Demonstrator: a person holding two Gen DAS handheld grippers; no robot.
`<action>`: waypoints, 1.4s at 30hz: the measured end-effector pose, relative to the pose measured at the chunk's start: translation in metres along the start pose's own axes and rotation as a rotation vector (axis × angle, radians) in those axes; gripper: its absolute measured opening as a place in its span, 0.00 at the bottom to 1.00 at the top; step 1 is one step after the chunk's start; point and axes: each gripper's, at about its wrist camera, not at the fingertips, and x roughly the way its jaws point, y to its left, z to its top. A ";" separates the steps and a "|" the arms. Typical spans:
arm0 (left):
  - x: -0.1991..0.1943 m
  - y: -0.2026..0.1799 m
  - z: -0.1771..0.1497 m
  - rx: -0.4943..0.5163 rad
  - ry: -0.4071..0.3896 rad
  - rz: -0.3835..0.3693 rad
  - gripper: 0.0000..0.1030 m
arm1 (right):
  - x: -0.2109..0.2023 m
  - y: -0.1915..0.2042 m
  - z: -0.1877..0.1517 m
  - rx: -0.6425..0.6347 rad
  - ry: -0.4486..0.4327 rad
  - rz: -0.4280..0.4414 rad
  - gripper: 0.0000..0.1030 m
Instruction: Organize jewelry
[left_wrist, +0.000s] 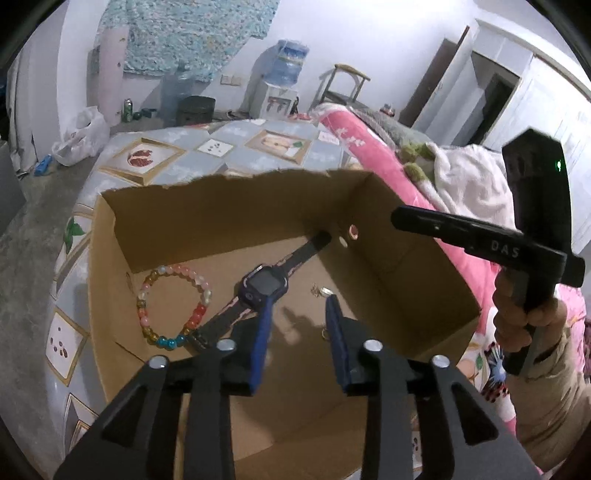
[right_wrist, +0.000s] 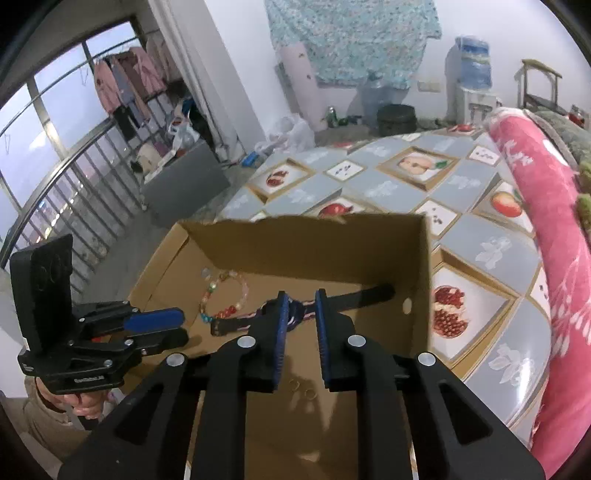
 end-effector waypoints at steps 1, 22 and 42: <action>-0.002 0.000 0.000 -0.003 -0.007 -0.001 0.31 | -0.004 -0.002 -0.001 0.007 -0.008 -0.002 0.18; -0.094 -0.025 -0.027 0.077 -0.209 0.083 0.60 | -0.104 -0.010 -0.036 0.062 -0.200 -0.039 0.54; -0.130 -0.012 -0.110 0.066 -0.203 0.163 0.84 | -0.109 0.020 -0.048 0.033 -0.074 0.095 0.54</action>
